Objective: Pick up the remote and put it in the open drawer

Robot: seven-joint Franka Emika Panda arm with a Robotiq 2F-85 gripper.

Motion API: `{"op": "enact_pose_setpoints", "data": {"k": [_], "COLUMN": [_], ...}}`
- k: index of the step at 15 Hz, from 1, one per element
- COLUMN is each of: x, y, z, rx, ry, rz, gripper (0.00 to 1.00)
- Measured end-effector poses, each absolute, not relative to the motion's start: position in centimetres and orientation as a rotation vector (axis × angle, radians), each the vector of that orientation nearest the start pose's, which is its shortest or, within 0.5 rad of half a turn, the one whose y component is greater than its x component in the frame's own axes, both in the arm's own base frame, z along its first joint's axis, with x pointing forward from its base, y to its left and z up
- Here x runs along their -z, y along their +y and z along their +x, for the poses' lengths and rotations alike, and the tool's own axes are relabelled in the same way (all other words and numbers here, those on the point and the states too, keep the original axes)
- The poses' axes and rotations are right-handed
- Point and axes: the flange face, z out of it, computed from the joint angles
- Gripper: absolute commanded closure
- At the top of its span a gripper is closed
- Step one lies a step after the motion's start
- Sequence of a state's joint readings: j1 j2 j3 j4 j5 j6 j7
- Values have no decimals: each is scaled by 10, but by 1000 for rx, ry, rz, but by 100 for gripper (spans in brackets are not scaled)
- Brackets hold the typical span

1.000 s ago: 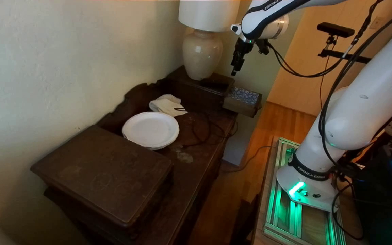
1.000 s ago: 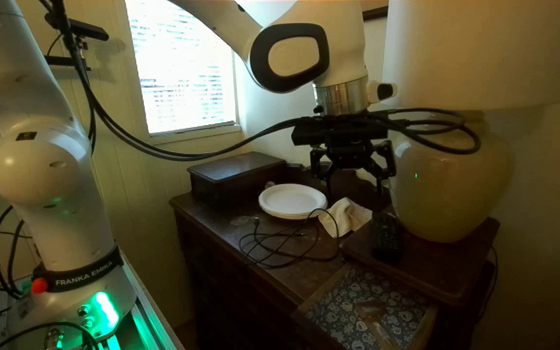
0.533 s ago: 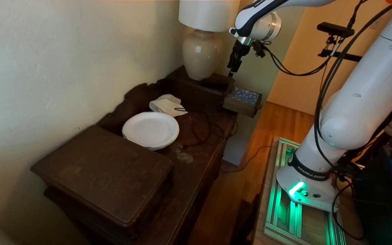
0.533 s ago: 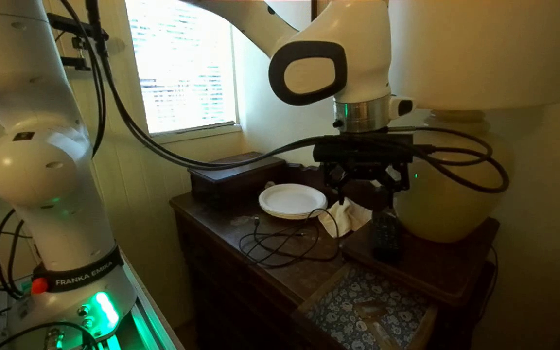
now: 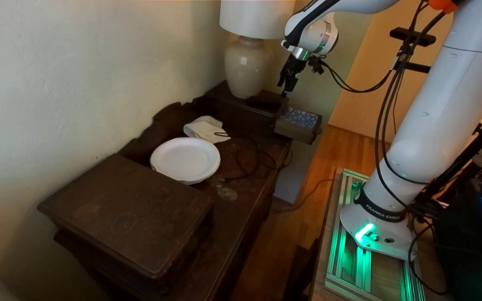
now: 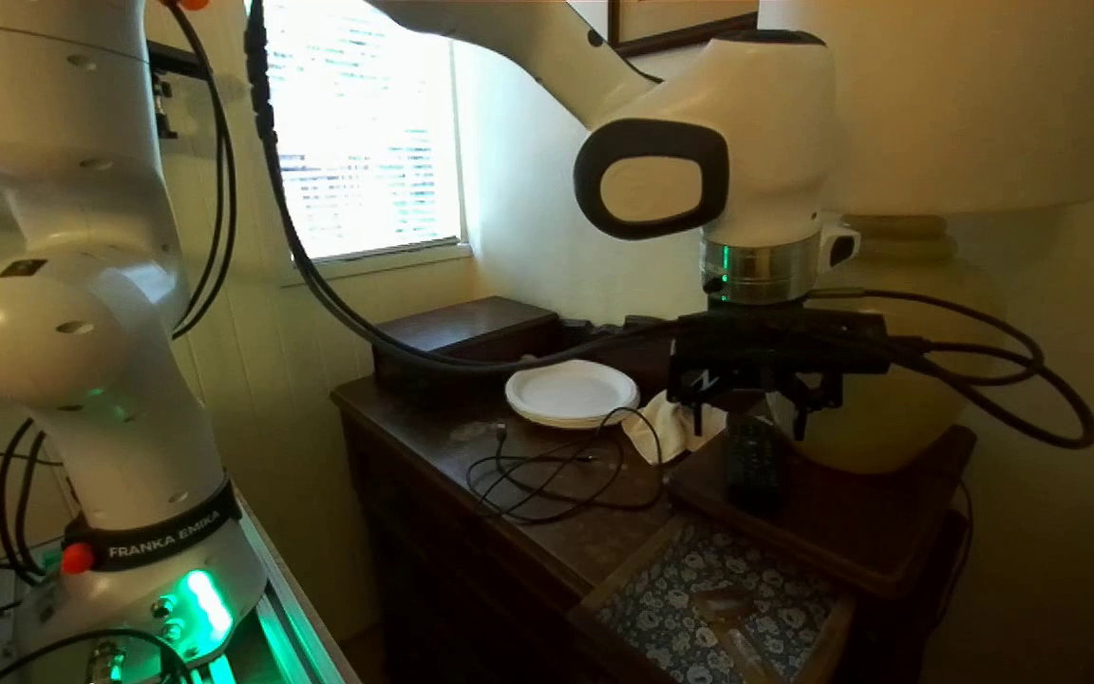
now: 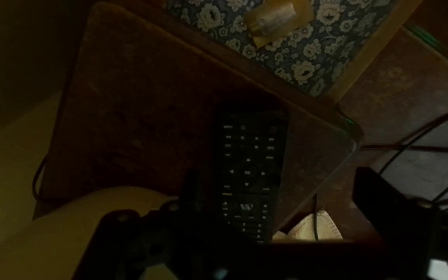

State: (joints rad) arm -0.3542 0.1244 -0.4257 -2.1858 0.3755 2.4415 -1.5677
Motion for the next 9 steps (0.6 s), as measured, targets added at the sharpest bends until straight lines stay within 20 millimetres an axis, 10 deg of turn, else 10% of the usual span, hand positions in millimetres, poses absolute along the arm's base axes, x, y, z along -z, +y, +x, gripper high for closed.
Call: {"op": "enact_pose_setpoints", "data": {"k": [9], "x": [-310], "y": [-415], "z": [425], "rx": [450], "ry": [-855], "rz": [-2983], "gripper": [0]}}
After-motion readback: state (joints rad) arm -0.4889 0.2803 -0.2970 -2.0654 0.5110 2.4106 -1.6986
